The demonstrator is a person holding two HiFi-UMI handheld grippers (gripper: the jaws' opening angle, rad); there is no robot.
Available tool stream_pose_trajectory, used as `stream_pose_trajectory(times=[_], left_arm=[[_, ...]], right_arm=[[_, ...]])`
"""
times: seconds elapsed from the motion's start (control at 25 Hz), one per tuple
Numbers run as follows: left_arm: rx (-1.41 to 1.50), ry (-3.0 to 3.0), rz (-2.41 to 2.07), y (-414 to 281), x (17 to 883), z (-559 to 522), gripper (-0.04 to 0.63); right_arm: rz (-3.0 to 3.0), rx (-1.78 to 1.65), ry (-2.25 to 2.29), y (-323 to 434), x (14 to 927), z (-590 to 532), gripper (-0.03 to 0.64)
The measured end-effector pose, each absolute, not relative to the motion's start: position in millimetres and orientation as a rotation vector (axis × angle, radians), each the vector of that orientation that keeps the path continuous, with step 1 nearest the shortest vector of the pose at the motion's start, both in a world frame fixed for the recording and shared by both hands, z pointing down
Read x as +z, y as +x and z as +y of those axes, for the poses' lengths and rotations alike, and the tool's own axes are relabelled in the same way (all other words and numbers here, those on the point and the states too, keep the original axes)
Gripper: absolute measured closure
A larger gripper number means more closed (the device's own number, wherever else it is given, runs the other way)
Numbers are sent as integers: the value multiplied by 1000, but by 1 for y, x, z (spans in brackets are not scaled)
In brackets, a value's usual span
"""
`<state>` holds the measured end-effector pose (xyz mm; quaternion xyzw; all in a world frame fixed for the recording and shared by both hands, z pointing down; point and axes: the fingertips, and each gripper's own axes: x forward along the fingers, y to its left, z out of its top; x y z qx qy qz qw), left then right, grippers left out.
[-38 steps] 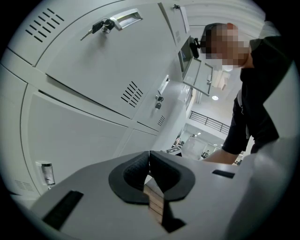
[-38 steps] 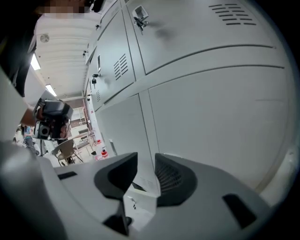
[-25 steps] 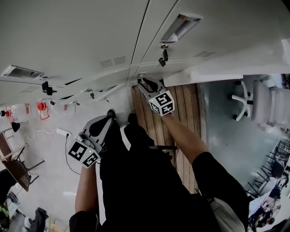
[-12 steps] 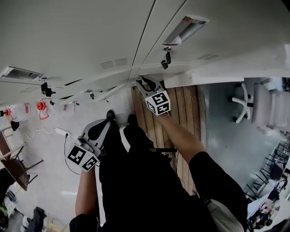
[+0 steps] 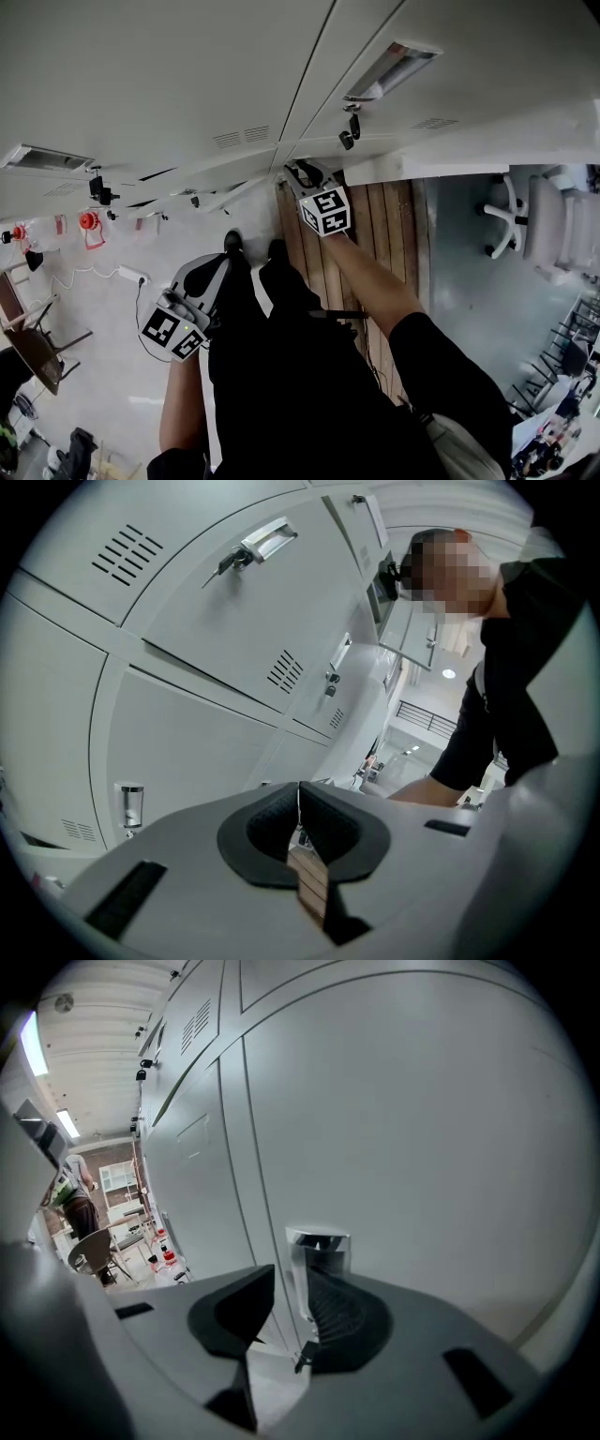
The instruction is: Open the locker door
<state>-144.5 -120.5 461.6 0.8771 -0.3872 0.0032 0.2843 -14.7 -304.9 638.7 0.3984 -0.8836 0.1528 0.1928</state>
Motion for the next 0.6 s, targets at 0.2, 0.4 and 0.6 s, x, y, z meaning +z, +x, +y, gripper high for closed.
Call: stream_pose_trajectory(times=[0.2, 0.4, 0.6], left_arm=[[5, 2346, -1034, -143, 461, -120, 577], [-2, 2347, -1025, -140, 460, -120, 578], [-3, 2343, -1027, -142, 459, -120, 578]], right_arm=[[-2464, 426, 1152, -15, 640, -306, 505], [-2431, 434, 1186, -12, 641, -308, 523], [-2404, 444, 1201, -12, 641, -309, 531]])
